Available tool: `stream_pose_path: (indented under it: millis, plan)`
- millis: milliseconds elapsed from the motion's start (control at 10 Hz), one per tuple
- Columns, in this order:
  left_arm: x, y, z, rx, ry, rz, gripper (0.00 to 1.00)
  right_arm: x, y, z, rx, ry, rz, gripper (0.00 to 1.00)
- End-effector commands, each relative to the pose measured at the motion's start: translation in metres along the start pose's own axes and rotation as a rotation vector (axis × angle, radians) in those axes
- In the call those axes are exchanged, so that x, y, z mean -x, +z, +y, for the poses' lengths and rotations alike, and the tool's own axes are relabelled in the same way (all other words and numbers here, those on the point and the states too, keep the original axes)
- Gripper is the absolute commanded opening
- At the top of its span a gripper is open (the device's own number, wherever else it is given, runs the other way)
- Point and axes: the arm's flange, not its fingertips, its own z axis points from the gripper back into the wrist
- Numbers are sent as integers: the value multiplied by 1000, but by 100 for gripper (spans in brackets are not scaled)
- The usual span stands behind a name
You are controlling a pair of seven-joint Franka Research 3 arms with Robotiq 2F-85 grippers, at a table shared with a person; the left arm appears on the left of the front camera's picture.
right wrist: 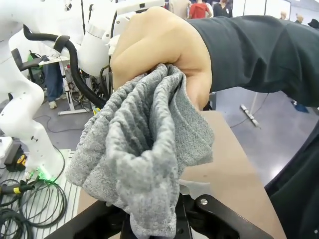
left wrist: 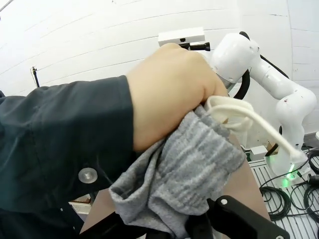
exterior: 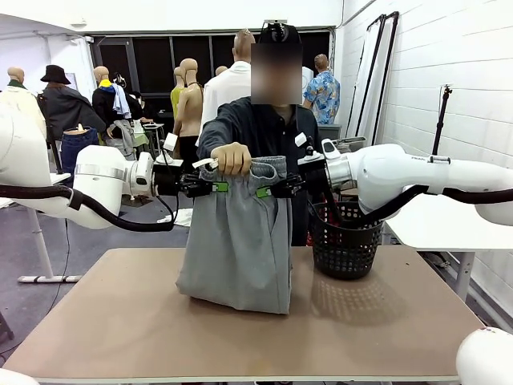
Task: Fold the training pants.
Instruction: Fold the Training pants in half.
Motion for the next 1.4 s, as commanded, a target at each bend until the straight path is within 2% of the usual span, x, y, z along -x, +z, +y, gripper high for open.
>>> stream_pose_path:
  millis: [0,1300]
  plan:
    - [0,1,-1,13,1,-10,0,-1,-1,2,-10,1,-13,0]
    - [0,1,-1,13,1,-10,0,-1,-1,2,-10,1,-13,0]
